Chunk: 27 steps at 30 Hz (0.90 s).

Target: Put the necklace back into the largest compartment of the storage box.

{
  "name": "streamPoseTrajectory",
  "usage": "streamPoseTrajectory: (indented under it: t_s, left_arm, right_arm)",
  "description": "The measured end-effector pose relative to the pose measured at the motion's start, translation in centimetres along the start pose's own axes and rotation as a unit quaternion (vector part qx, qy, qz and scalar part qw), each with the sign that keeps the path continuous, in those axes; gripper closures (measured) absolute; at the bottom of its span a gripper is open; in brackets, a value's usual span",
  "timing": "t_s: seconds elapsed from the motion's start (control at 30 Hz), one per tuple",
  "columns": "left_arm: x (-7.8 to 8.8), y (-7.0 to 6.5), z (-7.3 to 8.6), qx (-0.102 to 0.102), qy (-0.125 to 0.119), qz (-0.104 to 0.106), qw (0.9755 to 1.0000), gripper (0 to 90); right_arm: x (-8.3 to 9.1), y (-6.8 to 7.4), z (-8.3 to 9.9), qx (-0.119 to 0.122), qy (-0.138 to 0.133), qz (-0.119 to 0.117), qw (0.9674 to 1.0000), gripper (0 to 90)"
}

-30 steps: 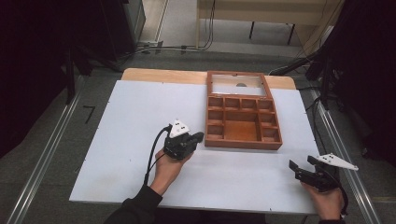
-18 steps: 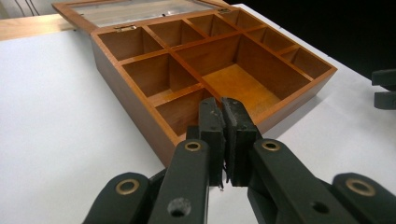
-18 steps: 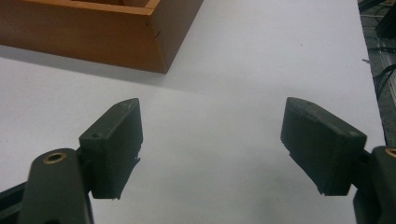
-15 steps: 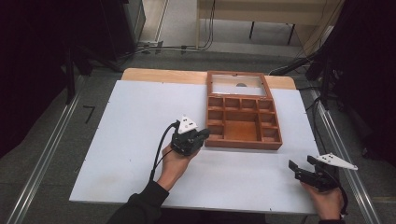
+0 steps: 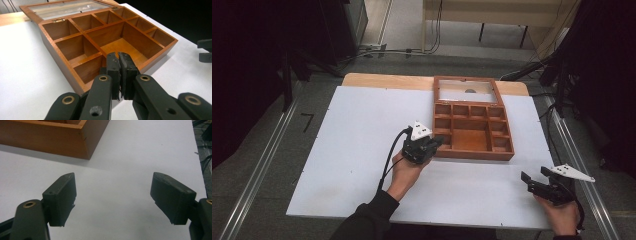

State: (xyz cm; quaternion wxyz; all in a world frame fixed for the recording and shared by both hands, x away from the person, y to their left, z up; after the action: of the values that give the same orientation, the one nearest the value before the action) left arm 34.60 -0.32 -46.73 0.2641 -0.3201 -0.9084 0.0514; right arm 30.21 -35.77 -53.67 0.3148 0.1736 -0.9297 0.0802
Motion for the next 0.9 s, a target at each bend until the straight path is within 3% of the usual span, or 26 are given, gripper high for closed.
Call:
streamPoseTrajectory:
  t_s: [0.9]
  left_arm:
    - [-3.1,-1.8,-1.4,-0.012,0.008,0.005,0.9999,87.7]
  right_arm:
    - [0.0,0.1,-0.1,0.002,-0.002,-0.004,1.0,19.2]
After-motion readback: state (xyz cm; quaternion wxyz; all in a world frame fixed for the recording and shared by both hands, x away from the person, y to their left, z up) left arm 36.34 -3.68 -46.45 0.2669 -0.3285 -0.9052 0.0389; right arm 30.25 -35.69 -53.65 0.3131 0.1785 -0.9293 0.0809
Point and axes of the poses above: each handheld gripper's, and its own axes: x roughly backward along the jaws, z roughly out of its underside, y roughly to its left, the point moved 6 cm from there along -x, roughly forward along the jaws, and after that the axes turned 7 degrees about x, right-handed, at the moved point
